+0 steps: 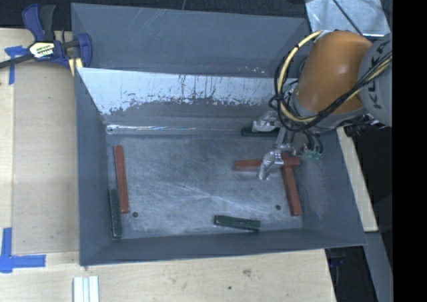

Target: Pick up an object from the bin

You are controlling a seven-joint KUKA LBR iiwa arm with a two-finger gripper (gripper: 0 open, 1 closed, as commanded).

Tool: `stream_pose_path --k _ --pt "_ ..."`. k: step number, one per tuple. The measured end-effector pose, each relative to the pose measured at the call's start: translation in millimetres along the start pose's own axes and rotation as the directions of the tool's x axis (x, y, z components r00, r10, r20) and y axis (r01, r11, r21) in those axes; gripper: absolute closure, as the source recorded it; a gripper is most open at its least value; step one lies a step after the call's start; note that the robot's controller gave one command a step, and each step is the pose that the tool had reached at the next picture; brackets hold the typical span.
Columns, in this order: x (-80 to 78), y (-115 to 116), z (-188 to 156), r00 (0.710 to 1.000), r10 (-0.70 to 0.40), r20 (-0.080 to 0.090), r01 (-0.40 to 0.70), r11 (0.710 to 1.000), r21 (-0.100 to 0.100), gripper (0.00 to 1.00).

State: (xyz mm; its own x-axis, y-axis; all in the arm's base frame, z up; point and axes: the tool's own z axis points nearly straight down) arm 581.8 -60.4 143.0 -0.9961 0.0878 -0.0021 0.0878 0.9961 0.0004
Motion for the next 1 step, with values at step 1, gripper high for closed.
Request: stream_pose_path --k 1 --pt "-4.8 -11.4 67.0 0.992 0.128 0.005 -0.128 0.992 0.000 0.00"
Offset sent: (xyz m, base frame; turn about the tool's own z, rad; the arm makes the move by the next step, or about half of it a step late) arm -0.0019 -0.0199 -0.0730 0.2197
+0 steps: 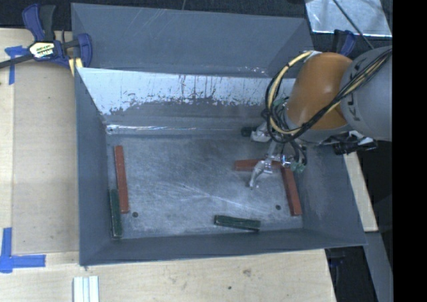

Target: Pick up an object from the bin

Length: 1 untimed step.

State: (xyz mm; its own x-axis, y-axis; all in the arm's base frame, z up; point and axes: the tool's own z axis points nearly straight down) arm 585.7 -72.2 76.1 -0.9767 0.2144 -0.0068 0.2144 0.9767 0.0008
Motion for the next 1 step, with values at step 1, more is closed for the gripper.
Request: stream_pose_path --k 1 --pt "0.4 0.6 -5.3 1.000 0.002 0.000 -0.002 1.000 0.000 1.00"
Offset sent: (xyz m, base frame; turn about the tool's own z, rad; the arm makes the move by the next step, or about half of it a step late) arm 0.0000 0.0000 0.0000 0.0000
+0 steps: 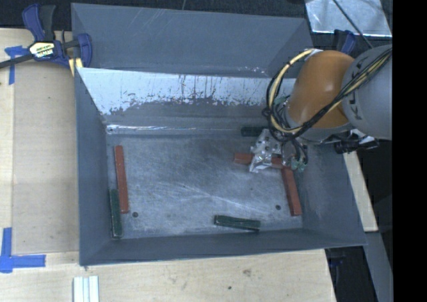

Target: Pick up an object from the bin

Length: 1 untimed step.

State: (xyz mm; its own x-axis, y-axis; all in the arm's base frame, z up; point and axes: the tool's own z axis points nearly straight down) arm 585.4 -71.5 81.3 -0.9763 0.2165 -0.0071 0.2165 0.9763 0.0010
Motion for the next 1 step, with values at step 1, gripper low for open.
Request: stream_pose_path --k 1 --pt "0.0 0.0 0.0 1.000 0.000 0.000 0.000 1.000 0.000 1.00"
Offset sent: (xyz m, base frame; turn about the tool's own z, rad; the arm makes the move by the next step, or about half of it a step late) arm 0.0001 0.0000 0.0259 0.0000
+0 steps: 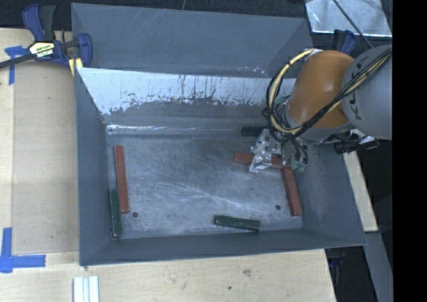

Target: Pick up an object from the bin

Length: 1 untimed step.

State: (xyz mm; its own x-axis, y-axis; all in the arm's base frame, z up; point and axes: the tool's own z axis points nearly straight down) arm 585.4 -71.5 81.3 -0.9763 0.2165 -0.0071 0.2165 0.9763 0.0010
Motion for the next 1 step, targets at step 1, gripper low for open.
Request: stream_pose_path --k 1 --pt "0.9 -0.1 -4.0 1.000 0.000 -0.004 0.000 1.000 0.000 1.00"
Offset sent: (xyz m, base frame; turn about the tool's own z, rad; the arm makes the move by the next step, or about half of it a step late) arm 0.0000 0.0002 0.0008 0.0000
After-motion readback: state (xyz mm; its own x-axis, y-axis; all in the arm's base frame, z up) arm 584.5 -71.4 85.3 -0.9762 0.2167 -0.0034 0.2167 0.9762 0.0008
